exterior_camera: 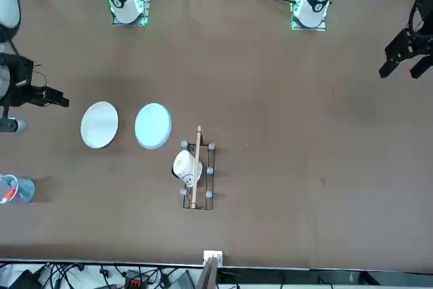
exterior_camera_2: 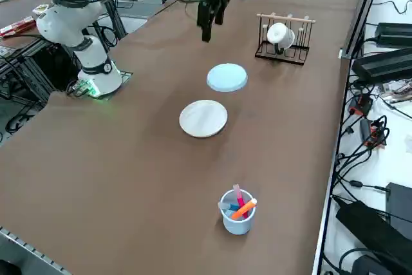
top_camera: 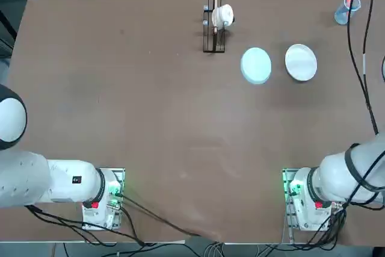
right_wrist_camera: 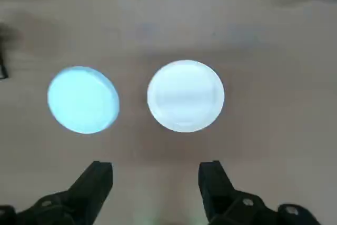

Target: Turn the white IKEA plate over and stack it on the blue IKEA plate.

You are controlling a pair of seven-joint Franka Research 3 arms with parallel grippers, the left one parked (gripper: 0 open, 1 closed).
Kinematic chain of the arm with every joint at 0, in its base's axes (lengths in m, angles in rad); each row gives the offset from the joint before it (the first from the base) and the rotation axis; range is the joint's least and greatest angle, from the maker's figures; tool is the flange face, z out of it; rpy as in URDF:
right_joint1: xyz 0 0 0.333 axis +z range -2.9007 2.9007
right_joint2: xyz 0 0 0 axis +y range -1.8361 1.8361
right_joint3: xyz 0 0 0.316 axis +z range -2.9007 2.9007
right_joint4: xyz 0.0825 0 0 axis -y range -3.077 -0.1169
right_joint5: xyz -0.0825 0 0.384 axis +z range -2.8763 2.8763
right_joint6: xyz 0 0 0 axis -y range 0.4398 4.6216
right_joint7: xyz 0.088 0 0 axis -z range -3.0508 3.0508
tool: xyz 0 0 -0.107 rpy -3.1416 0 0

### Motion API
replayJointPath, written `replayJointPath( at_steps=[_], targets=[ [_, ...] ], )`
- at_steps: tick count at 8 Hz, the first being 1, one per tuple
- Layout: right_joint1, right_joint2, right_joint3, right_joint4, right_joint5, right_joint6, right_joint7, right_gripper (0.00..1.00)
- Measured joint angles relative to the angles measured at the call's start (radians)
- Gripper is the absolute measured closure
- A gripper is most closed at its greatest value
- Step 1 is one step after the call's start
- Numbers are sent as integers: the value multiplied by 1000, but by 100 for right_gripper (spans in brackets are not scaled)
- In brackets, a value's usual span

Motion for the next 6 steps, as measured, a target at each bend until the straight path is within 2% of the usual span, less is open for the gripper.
replayJointPath(
  at_steps=[2, 6],
  targets=[
    [-22, -12, 1, -108, 0, 99, -2, 0],
    [28, -46, 26, -447, 3, 472, 0, 0]
  ],
)
